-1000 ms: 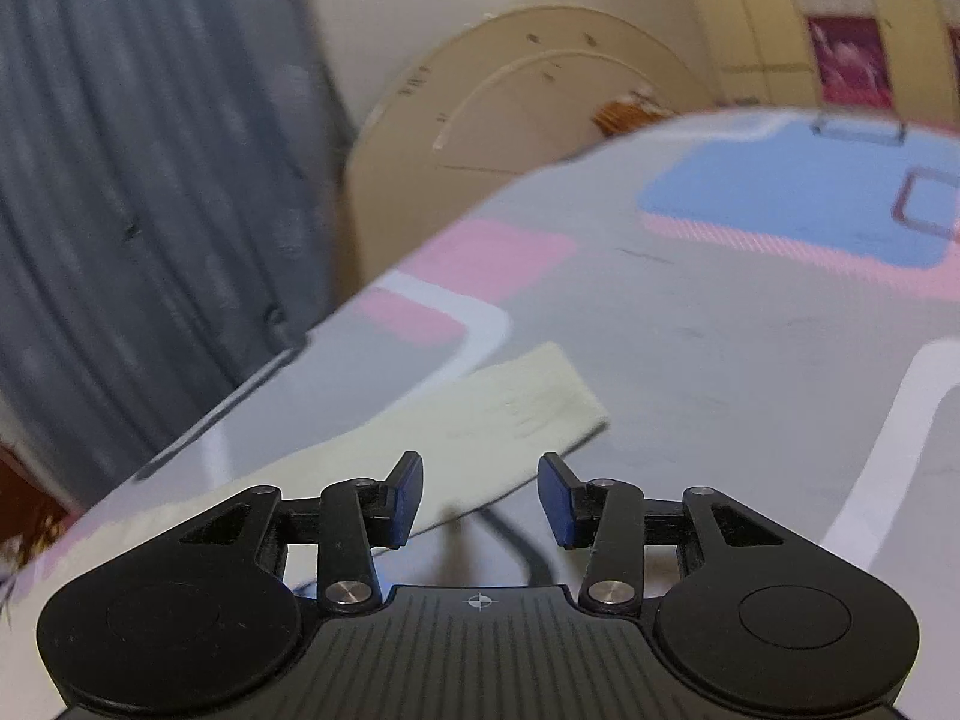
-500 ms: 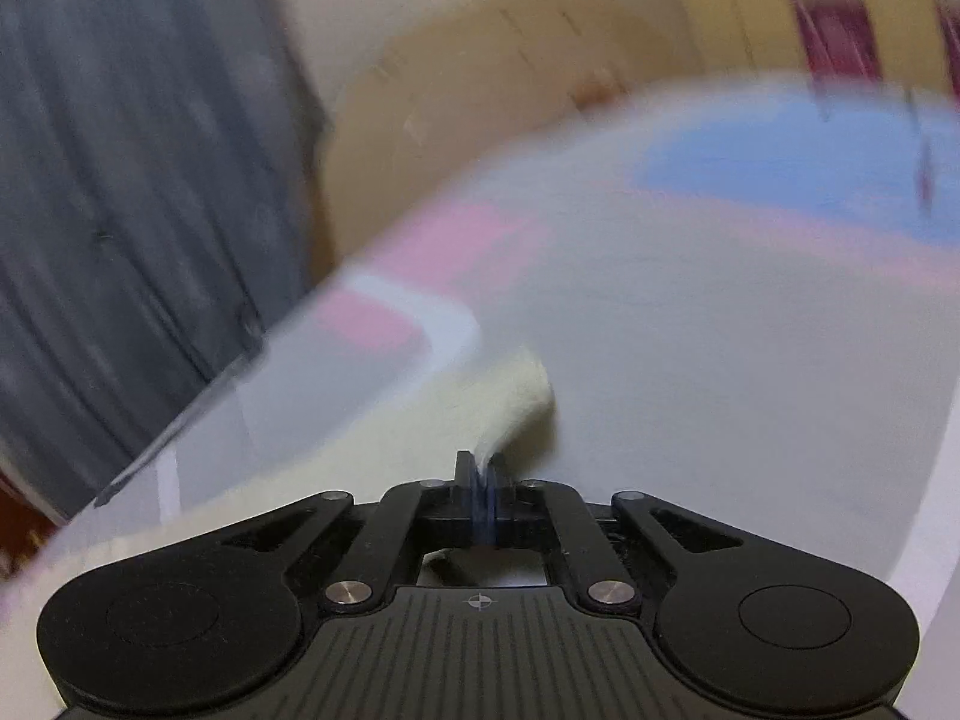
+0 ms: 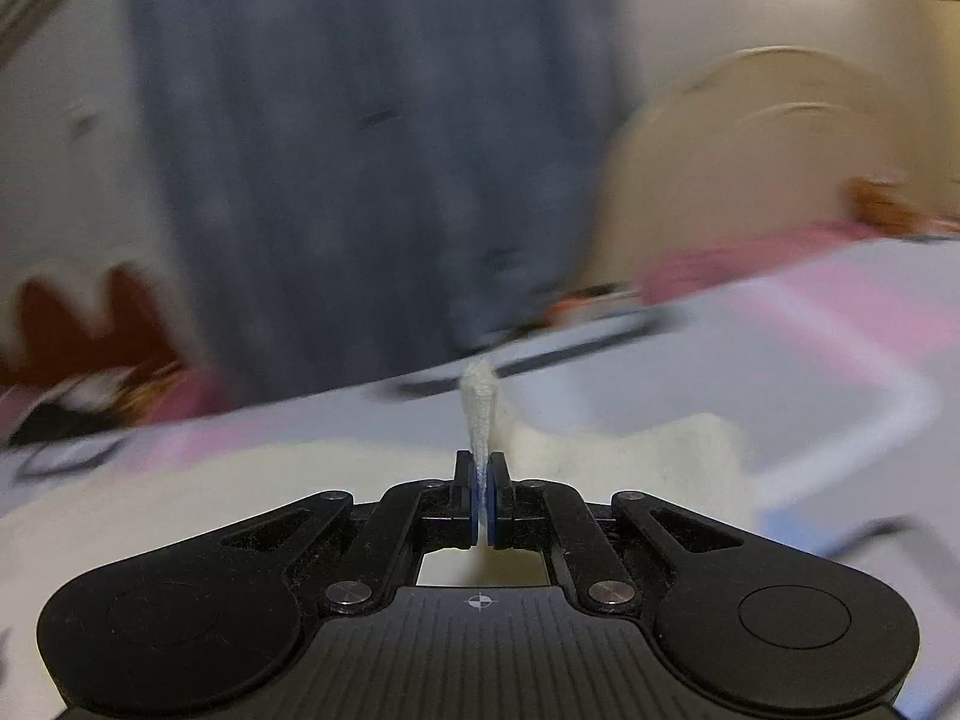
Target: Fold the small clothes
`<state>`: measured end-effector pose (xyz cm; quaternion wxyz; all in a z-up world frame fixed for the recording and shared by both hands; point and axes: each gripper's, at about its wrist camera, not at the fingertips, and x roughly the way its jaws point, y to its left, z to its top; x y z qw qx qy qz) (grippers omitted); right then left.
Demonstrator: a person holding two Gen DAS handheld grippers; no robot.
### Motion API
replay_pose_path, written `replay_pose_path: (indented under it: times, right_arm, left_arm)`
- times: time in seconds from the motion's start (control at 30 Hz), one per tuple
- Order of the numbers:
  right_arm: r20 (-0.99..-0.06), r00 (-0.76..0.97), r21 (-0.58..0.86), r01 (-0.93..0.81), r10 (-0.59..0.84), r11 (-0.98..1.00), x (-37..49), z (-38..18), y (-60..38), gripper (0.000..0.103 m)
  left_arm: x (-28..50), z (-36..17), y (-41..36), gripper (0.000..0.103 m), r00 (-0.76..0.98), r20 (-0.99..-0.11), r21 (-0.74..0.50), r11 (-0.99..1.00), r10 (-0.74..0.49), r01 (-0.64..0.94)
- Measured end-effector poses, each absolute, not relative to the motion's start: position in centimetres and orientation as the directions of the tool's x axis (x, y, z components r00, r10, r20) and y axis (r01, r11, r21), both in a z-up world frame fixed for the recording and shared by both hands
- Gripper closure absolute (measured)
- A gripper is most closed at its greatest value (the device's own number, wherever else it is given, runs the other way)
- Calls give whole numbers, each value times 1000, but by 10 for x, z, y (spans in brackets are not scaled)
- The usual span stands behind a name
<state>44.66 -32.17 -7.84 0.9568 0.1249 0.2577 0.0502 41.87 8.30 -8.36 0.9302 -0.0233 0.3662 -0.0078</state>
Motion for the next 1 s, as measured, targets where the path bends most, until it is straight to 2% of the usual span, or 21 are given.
replay_pose_path:
  times: [0.13,0.33,0.37,0.4,0.43,0.47,0.53,0.6,0.67,0.7,0.73,0.8,0.9,0.93,1.0]
  right_arm:
    - [-507,805,230,-217,307,949,446,-89,-219,102]
    - [-533,748,177,-359,396,916,430,-112,-131,101]
    - [-550,736,157,-372,393,915,427,-116,-120,100]
    - [-567,735,123,-371,372,920,427,-119,-117,87]
    - [-557,746,100,-377,366,921,419,-118,-116,79]
    - [-532,763,109,-368,367,923,414,-116,-121,62]
    - [-498,793,141,-326,352,935,415,-108,-142,58]
    - [-486,813,180,-265,320,947,408,-105,-168,58]
    - [-492,815,244,-208,306,947,403,-105,-194,60]
    - [-503,812,268,-180,297,946,403,-105,-206,70]
    - [-520,804,285,-155,288,946,403,-106,-215,74]
    - [-544,788,325,-117,287,938,399,-107,-235,77]
    - [-558,769,370,-108,313,923,396,-109,-255,78]
    - [-564,765,368,-106,312,924,399,-110,-255,78]
    - [-560,765,373,-111,319,921,397,-113,-260,78]
  left_arm:
    - [413,-77,94,54,737,-675,-69,998,-42,-6]
    - [417,-75,97,54,737,-672,-99,995,-77,13]
    - [418,-76,94,51,730,-676,-122,992,-99,21]
    - [420,-77,93,50,728,-676,-138,990,-118,32]
    - [422,-78,88,46,728,-672,-153,987,-139,47]
    - [424,-78,83,40,729,-667,-158,986,-151,59]
    - [429,-78,70,38,736,-652,-174,981,-183,90]
    - [439,-80,54,42,725,-647,-212,969,-237,128]
    - [454,-86,37,57,694,-649,-285,945,-312,159]
    - [461,-91,31,59,677,-654,-315,935,-338,162]
    - [469,-95,25,62,664,-660,-334,929,-351,160]
    - [487,-106,14,69,635,-676,-372,917,-373,143]
    - [508,-115,2,87,611,-687,-404,906,-394,130]
    - [512,-117,-2,100,610,-692,-390,911,-386,134]
    - [512,-114,-2,100,637,-683,-356,925,-357,137]
